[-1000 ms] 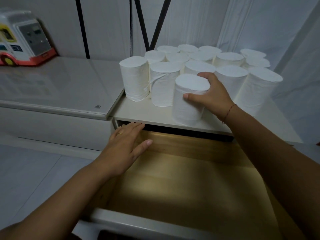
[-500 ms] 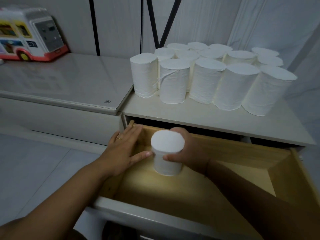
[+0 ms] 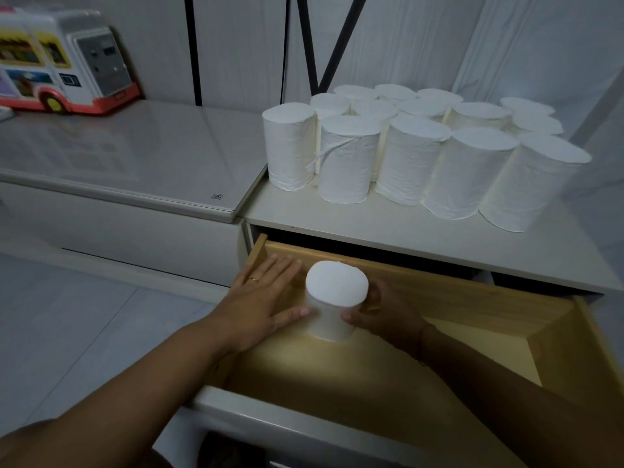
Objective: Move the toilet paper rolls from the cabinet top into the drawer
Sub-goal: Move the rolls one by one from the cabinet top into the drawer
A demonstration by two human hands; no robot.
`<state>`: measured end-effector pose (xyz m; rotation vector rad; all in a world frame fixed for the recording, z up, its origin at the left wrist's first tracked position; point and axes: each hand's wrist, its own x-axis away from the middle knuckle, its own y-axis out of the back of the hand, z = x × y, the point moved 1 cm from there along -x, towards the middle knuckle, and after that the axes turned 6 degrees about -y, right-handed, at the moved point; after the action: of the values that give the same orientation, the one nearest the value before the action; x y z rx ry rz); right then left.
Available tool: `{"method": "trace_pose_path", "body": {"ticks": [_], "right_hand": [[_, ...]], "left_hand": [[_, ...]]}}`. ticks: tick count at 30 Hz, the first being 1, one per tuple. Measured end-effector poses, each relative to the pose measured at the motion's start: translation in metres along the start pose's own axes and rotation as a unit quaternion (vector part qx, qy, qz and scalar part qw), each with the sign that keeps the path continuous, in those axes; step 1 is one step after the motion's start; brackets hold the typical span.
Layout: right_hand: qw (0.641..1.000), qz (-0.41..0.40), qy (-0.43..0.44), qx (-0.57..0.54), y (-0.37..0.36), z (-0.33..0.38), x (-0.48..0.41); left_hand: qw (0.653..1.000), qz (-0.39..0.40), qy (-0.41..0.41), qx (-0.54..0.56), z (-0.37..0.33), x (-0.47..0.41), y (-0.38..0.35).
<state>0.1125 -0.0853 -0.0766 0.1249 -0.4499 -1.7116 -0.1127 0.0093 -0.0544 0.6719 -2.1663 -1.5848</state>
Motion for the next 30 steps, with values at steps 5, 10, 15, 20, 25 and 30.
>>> {"method": "trace_pose_path", "body": {"ticks": [5, 10, 15, 20, 25, 30], "right_hand": [[0.999, -0.035, -0.03, 0.006, -0.02, 0.004, -0.018], [0.998, -0.05, -0.041, -0.002, -0.047, 0.011, -0.038], [0.998, -0.048, -0.038, -0.02, -0.065, 0.011, -0.052], [0.998, -0.045, -0.033, -0.016, -0.073, 0.01, -0.059], [0.998, -0.049, -0.026, -0.008, -0.074, 0.014, -0.057], [0.999, -0.027, -0.012, -0.022, -0.06, 0.03, -0.049]], "left_hand": [[0.998, -0.003, -0.05, -0.034, -0.002, -0.011, 0.012], [0.998, 0.018, -0.034, -0.058, 0.003, -0.014, 0.007], [0.998, -0.001, -0.022, -0.061, 0.016, -0.012, 0.001], [0.997, -0.009, -0.018, -0.07, 0.028, -0.008, -0.001], [0.997, -0.012, -0.018, -0.077, 0.029, -0.007, -0.001], [0.997, -0.013, -0.019, -0.075, 0.029, -0.006, 0.0]]}}
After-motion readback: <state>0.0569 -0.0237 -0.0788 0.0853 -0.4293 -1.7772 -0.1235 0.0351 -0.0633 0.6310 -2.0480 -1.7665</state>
